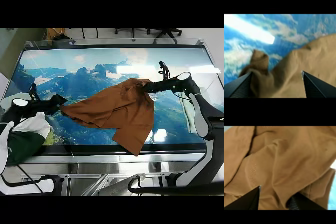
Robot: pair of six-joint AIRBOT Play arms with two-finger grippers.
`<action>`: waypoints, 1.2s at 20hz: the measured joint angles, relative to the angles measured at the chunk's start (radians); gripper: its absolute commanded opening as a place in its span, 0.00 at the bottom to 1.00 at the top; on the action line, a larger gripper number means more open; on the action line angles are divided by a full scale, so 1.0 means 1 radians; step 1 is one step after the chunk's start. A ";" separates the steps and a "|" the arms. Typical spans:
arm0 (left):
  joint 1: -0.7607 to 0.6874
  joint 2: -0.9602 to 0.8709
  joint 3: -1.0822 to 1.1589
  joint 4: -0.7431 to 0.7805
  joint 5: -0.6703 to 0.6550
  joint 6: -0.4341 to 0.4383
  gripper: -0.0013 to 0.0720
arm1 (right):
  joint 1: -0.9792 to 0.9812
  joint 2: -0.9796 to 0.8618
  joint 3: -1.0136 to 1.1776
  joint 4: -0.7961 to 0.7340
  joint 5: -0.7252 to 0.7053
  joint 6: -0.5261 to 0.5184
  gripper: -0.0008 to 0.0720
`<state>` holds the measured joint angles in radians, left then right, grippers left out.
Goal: Fold the shirts.
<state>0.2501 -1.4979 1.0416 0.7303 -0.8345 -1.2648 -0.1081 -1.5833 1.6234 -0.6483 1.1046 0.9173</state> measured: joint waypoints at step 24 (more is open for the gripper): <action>-0.078 -0.142 0.189 0.207 -0.262 0.119 0.04 | -0.115 0.188 -0.584 -0.050 0.074 0.060 0.03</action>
<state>0.1719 -1.6394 1.2304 0.9371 -1.0966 -1.1458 -0.2230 -1.3949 1.0389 -0.6983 1.1782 0.9771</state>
